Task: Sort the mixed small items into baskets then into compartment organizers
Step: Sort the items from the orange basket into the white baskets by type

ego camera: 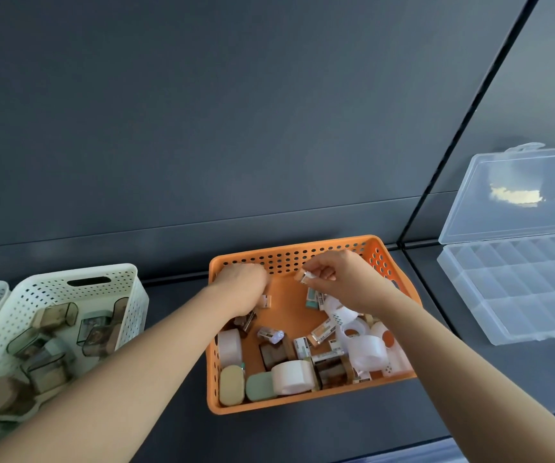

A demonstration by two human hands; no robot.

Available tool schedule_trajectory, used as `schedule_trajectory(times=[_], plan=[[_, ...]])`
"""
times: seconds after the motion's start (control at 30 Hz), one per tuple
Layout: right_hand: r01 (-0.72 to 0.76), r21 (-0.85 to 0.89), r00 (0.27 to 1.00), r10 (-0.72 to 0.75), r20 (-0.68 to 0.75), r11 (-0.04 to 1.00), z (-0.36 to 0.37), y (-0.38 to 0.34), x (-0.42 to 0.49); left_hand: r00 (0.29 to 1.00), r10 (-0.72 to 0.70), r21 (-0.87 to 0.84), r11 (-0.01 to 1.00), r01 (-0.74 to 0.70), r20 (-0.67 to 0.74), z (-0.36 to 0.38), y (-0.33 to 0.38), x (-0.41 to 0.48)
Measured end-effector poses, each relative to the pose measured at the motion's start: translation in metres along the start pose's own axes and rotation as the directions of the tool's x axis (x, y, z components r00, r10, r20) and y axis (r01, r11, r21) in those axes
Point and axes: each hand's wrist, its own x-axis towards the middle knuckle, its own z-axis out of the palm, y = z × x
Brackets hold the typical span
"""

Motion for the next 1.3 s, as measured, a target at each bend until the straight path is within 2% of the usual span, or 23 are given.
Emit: schedule_trajectory(times=[0.1, 0.17, 0.23, 0.33, 0.43, 0.53, 0.67, 0.8, 0.9, 1.07, 1.23, 1.3], plan=[[-0.008, 0.052, 1.0, 0.009, -0.017, 0.999, 0.003, 0.0, -0.003, 1.0, 0.01, -0.216, 0.976, -0.009, 0.0, -0.006, -0.003, -0.008], [-0.025, 0.085, 0.999, 0.028, -0.037, 0.996, 0.001, 0.0, -0.005, 0.998, 0.017, -0.387, 0.921, -0.039, -0.061, -0.016, -0.003, -0.018], [-0.05, 0.134, 0.998, 0.054, -0.029, 0.99, -0.002, 0.0, -0.008, 0.996, 0.042, -0.459, 0.886, -0.074, -0.08, -0.025, 0.0, -0.029], [-0.103, 0.14, 0.994, 0.097, 0.051, 0.985, -0.007, -0.001, -0.014, 0.988, 0.13, -0.445, 0.892, -0.08, 0.084, -0.027, 0.005, -0.042], [-0.095, -0.031, 0.985, 0.098, 0.14, 0.995, -0.009, -0.004, -0.021, 0.965, 0.171, -0.345, 0.934, -0.095, 0.198, -0.016, 0.009, -0.045], [-0.065, -0.169, 0.974, 0.099, 0.202, 0.983, -0.002, -0.007, -0.024, 0.979, 0.136, -0.371, 0.926, -0.07, 0.154, -0.01, 0.012, -0.046], [0.014, -0.342, 0.929, 0.114, 0.352, 0.94, 0.016, -0.013, -0.017, 0.995, 0.081, -0.4, 0.915, -0.054, 0.052, -0.014, 0.005, -0.054], [0.113, -0.445, 0.882, 0.117, 0.456, 0.888, 0.03, -0.022, -0.008, 0.997, -0.009, -0.563, 0.826, -0.04, -0.083, -0.023, -0.002, -0.078], [0.16, -0.484, 0.851, 0.128, 0.51, 0.86, 0.034, -0.025, -0.004, 0.985, -0.066, -0.591, 0.806, -0.04, -0.156, -0.022, -0.001, -0.093], [0.196, -0.489, 0.831, 0.12, 0.543, 0.85, 0.035, -0.026, -0.001, 0.978, -0.107, -0.609, 0.793, -0.023, -0.176, -0.019, 0.004, -0.096], [0.129, -0.348, 0.764, 0.13, 0.632, 0.929, 0.025, -0.028, 0.005, 0.979, -0.111, -0.618, 0.786, -0.019, -0.171, -0.02, 0.005, -0.096], [0.077, -0.292, 0.793, 0.12, 0.597, 0.953, 0.017, -0.03, 0.007, 0.975, -0.117, -0.647, 0.761, -0.033, -0.187, -0.022, 0.003, -0.099]])
